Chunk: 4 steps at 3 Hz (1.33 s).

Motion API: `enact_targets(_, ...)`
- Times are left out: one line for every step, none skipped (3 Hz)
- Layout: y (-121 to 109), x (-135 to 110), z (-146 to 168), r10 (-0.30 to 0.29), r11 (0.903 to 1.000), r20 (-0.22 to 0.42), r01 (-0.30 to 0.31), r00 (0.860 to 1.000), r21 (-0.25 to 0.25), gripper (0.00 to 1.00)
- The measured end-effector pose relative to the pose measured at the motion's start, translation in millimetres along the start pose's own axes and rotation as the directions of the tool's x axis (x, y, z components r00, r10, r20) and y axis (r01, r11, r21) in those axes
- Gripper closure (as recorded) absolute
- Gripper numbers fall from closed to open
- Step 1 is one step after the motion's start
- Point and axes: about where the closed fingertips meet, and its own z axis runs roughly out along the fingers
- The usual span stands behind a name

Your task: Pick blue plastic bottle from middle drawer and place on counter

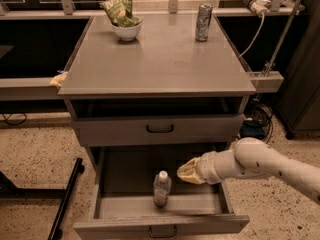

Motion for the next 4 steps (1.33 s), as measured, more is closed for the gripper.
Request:
enact_targets(1.0, 2.1, 4.7, 0.005, 1.0000, 0.012, -0.005, 1.000, -0.006, 0.80)
enact_targets(1.6, 5.5, 10.7, 0.019, 0.9997, 0.019, -0.018, 1.000, -0.017, 0.56)
enact_targets(3.3, 8.2, 13.2, 0.029, 0.9993, 0.020, -0.029, 0.999, -0.024, 0.34)
enact_targets(5.4, 11.9, 17.9, 0.041, 0.9987, 0.027, -0.040, 0.999, -0.033, 0.11)
